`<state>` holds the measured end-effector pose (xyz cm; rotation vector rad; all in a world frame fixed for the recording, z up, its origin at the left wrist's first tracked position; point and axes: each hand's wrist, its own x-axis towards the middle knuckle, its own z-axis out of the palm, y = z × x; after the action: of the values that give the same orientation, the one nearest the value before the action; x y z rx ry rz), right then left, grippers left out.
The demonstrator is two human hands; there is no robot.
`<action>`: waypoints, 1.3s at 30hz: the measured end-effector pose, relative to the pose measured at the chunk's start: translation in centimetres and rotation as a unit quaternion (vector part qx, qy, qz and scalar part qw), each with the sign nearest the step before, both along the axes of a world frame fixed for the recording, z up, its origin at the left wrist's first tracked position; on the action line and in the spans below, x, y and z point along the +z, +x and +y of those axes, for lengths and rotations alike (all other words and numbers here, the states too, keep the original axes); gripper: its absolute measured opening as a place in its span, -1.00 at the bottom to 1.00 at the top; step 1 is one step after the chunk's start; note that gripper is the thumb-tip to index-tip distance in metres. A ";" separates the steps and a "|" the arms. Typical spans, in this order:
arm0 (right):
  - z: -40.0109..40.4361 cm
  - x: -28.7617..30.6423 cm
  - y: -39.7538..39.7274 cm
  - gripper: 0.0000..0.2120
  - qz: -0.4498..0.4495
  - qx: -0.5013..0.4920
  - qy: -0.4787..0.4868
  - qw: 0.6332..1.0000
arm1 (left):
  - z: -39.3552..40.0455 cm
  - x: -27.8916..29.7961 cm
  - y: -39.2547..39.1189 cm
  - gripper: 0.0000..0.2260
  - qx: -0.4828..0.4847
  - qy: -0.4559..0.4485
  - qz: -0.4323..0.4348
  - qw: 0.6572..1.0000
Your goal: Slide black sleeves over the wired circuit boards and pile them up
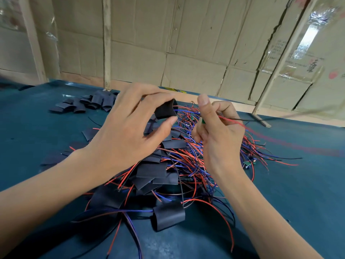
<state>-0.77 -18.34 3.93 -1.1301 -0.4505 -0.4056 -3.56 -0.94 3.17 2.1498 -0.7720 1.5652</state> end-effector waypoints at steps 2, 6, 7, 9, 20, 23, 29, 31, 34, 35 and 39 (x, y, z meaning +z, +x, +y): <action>0.1 0.1 -0.2 -0.69 0.011 0.018 0.014 1.000 | 0.1 0.2 -0.1 -0.71 0.009 0.005 -0.019 1.000; 0.5 0.1 -0.6 -0.81 0.014 0.097 0.016 0.995 | 0.6 0.2 0.2 -0.71 0.052 0.056 -0.023 0.997; 0.6 0.0 -0.7 -0.83 0.012 0.123 0.017 0.992 | 0.7 0.1 0.3 -0.71 0.073 0.072 -0.024 0.994; 0.5 -0.1 -0.8 -0.88 0.008 0.173 0.015 0.985 | 0.8 -0.1 0.4 -0.72 0.110 0.090 -0.028 0.989; 0.3 -0.6 -0.3 -0.84 0.004 0.134 -0.042 0.990 | 0.7 0.0 0.3 -0.70 0.099 0.075 -0.013 0.992; 0.5 -0.5 -0.3 -0.82 0.006 0.116 -0.048 0.992 | 0.7 0.1 0.3 -0.69 0.095 0.079 -0.017 0.992; 0.3 -0.5 -0.3 -0.86 -0.003 0.062 -0.058 0.996 | 0.7 -0.3 0.5 -0.67 0.082 0.083 -0.012 0.993; 0.2 -0.5 -0.2 -0.87 -0.003 0.052 -0.061 0.997 | 0.8 -0.3 0.5 -0.67 0.072 0.083 -0.010 0.994; 0.1 -0.5 -0.1 -0.87 -0.007 0.042 -0.064 0.997 | 0.8 -0.5 0.6 -0.66 0.061 0.088 -0.007 0.994; 0.1 -0.6 -0.1 -0.87 -0.009 0.038 -0.065 0.997 | 0.8 -0.5 0.7 -0.67 0.059 0.088 -0.008 0.994; 0.1 -0.9 0.1 -0.91 -0.011 0.034 -0.081 0.996 | 0.8 -0.7 0.7 -0.68 0.045 0.086 0.004 0.995</action>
<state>-0.70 -18.20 3.02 -1.2642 -0.5471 -0.3271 -2.82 -0.17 2.51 2.3410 -0.8465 1.5846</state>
